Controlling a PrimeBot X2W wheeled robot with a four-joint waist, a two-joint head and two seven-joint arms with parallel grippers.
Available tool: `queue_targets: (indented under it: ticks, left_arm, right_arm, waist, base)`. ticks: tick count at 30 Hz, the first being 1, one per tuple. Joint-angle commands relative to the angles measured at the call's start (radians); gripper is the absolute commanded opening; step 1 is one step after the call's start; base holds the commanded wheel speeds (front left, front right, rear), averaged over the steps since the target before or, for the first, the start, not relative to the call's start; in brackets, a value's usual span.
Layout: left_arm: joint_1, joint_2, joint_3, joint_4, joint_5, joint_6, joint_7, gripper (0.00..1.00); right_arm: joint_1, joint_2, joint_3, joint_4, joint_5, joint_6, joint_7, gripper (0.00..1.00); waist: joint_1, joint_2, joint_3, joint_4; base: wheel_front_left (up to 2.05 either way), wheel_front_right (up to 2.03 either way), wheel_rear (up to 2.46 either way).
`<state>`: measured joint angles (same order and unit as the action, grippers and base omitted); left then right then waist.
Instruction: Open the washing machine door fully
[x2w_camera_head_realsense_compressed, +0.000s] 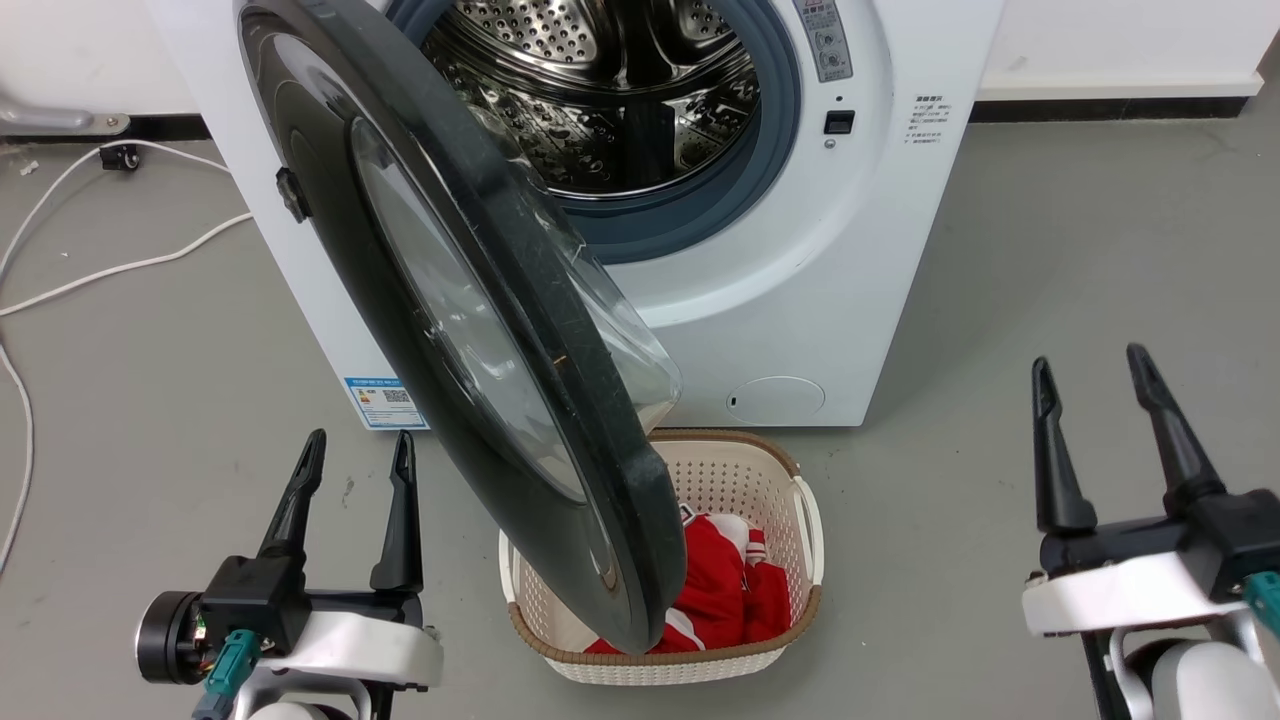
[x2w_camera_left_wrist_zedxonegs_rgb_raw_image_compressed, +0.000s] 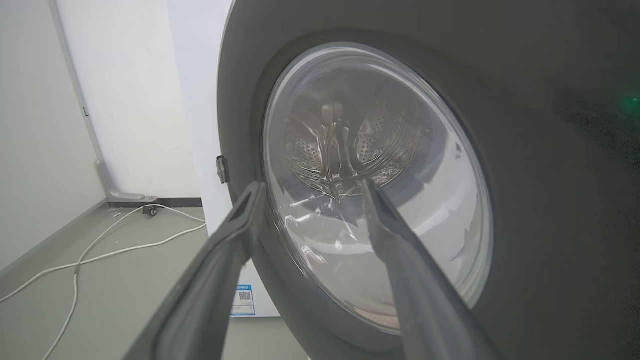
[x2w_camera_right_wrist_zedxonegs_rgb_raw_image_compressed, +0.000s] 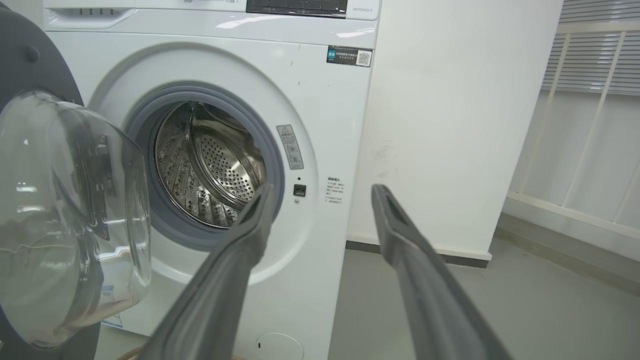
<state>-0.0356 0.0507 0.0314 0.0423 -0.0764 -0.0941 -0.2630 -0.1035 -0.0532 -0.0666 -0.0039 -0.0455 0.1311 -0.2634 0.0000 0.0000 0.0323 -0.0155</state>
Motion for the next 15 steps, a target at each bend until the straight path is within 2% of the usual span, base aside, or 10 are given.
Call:
queue_targets:
  ticks: [1,15]
  left_arm:
    - [-0.008,-0.001,0.002,0.0,0.002,0.0,-0.002,1.0]
    - [-0.008,0.0,0.018,0.002,0.013,-0.006,-0.002,1.0]
  right_arm:
    - [0.026,0.004,0.009,-0.013,-0.015,-0.001,-0.001,1.0]
    - [0.119,0.005,0.018,0.032,0.042,-0.001,-0.001,1.0]
  waist:
    - [0.0,0.0,0.0,0.001]
    - [0.0,0.0,0.002,-0.004]
  base:
    - [0.0,0.0,0.0]
    - [0.0,0.0,0.0]
